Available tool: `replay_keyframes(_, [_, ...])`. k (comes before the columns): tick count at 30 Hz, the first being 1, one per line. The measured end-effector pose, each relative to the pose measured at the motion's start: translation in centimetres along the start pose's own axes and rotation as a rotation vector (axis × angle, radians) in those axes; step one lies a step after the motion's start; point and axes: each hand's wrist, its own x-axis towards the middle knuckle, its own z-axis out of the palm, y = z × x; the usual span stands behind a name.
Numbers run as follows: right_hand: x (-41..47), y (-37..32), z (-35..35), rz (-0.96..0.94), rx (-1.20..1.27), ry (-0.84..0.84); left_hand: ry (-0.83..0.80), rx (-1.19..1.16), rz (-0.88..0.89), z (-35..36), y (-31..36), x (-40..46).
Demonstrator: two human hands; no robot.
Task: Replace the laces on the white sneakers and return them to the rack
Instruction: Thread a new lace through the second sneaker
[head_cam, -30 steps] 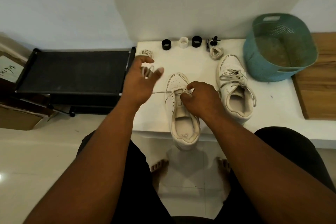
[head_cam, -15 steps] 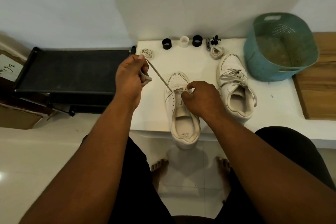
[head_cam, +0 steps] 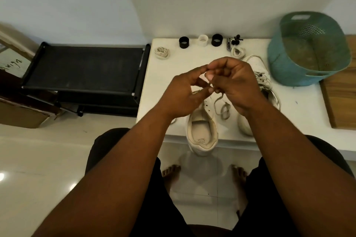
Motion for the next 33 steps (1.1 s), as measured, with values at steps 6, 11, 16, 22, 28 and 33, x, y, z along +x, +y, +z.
replay_keyframes(6, [0.7,-1.0,-3.3,-0.051,-0.383,0.195,0.442,-0.020,-0.297,-0.4,-2.5,0.8])
replay_keyframes(11, [0.3,-0.7,-3.3,0.034,-0.942,-0.077,0.462,0.006,-0.477,-1.0,-3.5,0.3])
replay_keyframes(16, [0.0,0.2,0.5,-0.197,-0.857,-0.177,0.050,-0.229,0.053,0.7,0.2,0.1])
replay_keyframes(22, [0.7,0.2,-2.1,-0.138,-0.759,0.007,0.238,-0.005,-0.116,-1.4,-1.5,0.8])
replay_keyframes(28, [1.4,1.0,-4.0,-0.089,-0.835,0.089,0.638,0.124,-0.479,-3.8,-4.5,0.8])
replay_keyframes(33, [0.9,1.8,-0.8,-0.166,-0.888,-0.021,0.475,0.297,-0.229,-2.2,-3.9,0.3])
